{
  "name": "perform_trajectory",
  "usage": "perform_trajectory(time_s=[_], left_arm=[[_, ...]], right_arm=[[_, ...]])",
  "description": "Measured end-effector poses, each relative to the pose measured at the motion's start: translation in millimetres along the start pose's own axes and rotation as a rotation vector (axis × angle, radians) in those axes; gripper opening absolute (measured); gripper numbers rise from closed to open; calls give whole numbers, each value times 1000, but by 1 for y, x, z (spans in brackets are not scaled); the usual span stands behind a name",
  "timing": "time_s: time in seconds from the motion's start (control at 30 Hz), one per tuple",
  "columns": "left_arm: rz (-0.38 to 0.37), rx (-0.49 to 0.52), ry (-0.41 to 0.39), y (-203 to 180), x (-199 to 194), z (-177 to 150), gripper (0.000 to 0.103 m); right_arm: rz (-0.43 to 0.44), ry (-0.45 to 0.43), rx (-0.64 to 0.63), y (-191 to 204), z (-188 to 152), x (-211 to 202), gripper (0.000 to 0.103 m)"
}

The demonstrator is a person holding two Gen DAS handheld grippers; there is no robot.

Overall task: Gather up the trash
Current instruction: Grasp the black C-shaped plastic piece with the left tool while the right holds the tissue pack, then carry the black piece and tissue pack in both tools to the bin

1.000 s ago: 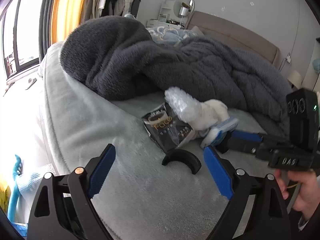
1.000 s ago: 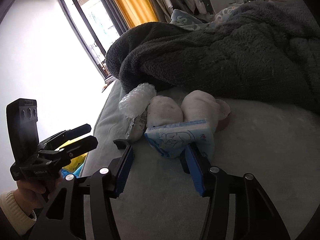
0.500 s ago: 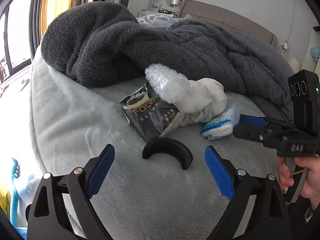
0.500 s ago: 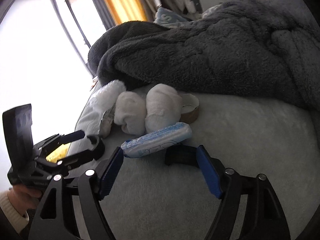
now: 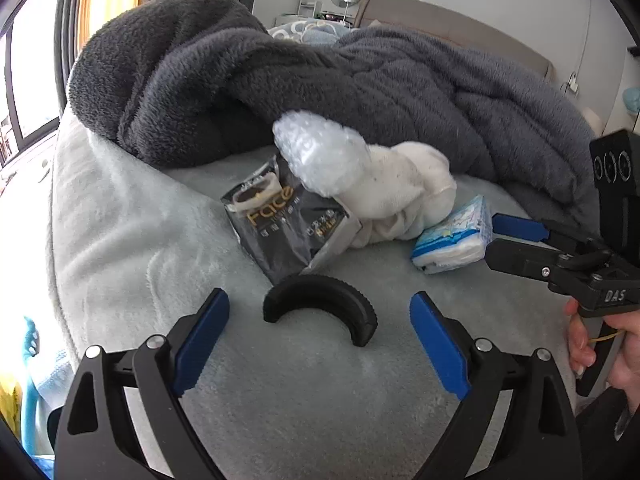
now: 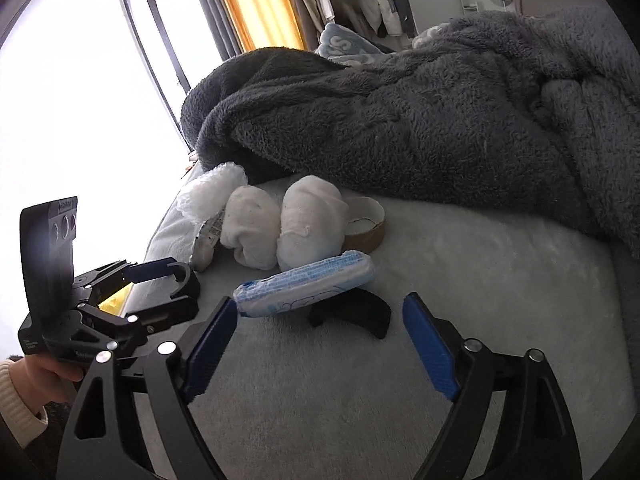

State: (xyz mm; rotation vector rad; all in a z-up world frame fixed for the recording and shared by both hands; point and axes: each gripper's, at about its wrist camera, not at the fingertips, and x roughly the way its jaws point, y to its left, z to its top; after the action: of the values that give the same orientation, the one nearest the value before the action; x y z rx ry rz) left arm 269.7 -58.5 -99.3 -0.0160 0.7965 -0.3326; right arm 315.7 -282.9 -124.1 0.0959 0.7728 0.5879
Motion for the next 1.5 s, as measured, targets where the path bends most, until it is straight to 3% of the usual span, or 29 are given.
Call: perform_trajectory(time_s=[0.13, 0.43, 0.87, 0.93, 0.97, 1.3, 1.5], left_arm=[[35, 13, 24, -1, 7, 0, 73], [59, -6, 33, 4, 4, 1, 50], [3, -32, -4, 14, -21, 0, 48], [3, -47, -18, 19, -27, 2, 48], [3, -56, -25, 23, -30, 3, 48], [51, -114, -76, 51, -64, 5, 48], [108, -172, -53, 74, -77, -4, 48]], right_arm=[[-12, -1, -27, 5, 3, 1, 87], [-29, 9, -59, 12, 6, 7, 89], [-115, 31, -100, 26, 11, 24, 88], [-131, 26, -101, 28, 13, 22, 72], [-134, 25, -96, 28, 14, 22, 71], [-173, -4, -100, 52, 33, -4, 68], [-164, -61, -139, 83, 49, -24, 68]])
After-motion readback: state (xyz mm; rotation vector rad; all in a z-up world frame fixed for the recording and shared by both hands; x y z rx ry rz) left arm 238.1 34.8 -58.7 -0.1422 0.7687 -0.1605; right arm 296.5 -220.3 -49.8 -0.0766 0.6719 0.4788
